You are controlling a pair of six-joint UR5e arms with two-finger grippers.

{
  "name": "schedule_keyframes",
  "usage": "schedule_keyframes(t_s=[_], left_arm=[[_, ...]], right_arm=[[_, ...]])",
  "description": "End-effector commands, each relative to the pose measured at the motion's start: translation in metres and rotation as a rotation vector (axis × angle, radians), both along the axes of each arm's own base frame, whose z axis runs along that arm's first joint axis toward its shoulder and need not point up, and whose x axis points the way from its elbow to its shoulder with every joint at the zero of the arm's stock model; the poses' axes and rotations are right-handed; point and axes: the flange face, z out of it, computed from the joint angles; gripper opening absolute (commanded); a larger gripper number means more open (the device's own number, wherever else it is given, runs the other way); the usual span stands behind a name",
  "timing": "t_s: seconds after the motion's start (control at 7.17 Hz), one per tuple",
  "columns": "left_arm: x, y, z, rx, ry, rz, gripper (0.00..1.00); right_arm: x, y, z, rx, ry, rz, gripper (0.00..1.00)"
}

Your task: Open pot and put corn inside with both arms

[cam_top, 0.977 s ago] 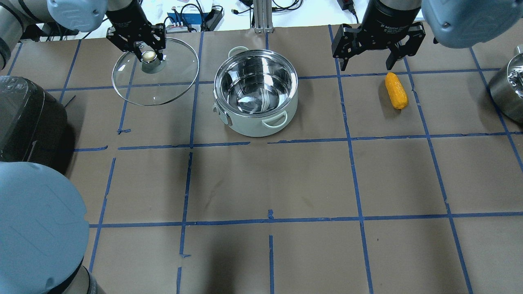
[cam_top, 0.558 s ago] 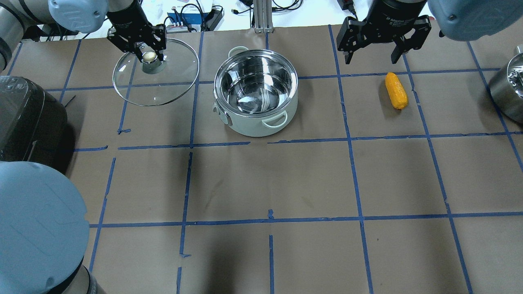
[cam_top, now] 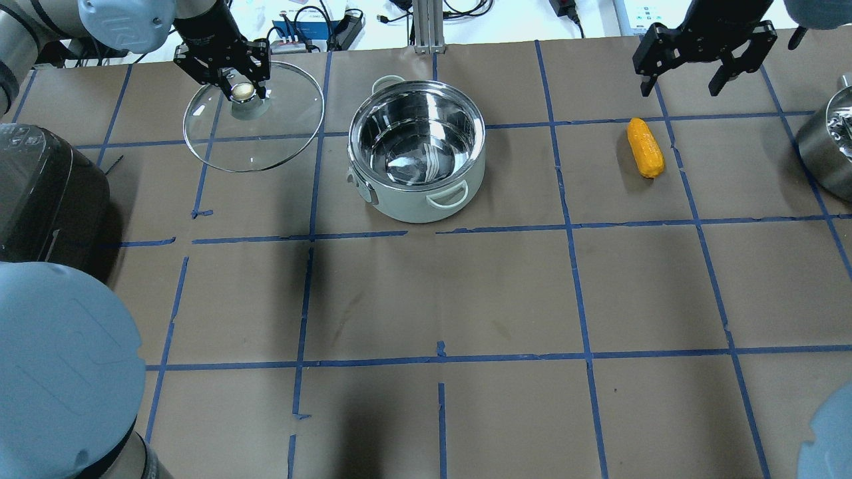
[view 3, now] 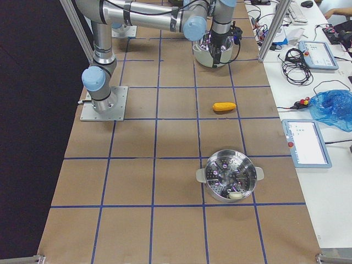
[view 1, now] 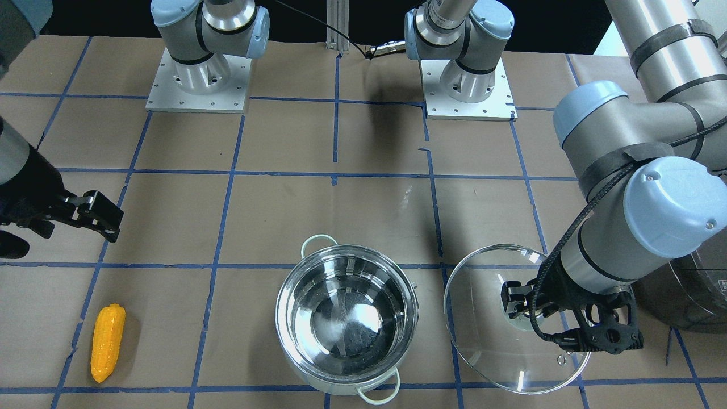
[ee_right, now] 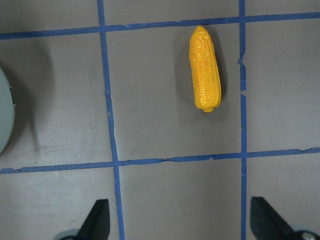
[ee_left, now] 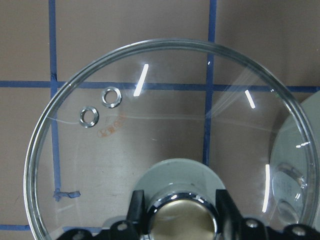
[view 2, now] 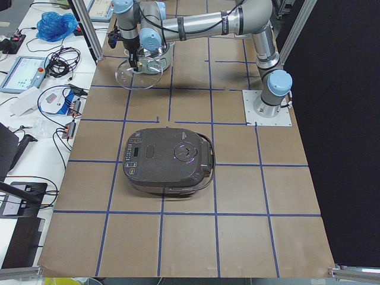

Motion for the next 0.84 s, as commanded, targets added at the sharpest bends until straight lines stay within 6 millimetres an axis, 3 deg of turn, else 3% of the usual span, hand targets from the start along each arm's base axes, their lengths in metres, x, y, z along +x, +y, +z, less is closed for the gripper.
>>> schedule_keyframes(t_s=[0.0,0.28,0.42,0.56,0.7], left_arm=[[0.001,-0.002,-0.011,0.016,0.001,-0.002,0.00],[0.001,-0.008,-0.020,0.007,0.000,-0.021,0.00],[0.001,-0.008,-0.022,0.009,0.005,-0.021,0.00],[0.003,-0.010,-0.035,0.031,-0.004,-0.019,0.00],[0.015,-0.006,-0.063,0.080,0.006,-0.021,0.00]], right_arm=[[-0.068,-0.032,-0.076,0.070,0.006,-0.014,1.00],[-0.086,-0.064,-0.123,-0.002,0.021,-0.010,0.99],[-0.083,-0.095,-0.175,-0.067,0.038,0.032,0.99],[-0.068,-0.106,-0.205,-0.085,0.039,0.056,0.99],[-0.062,-0.101,-0.225,-0.048,-0.001,0.059,0.99]])
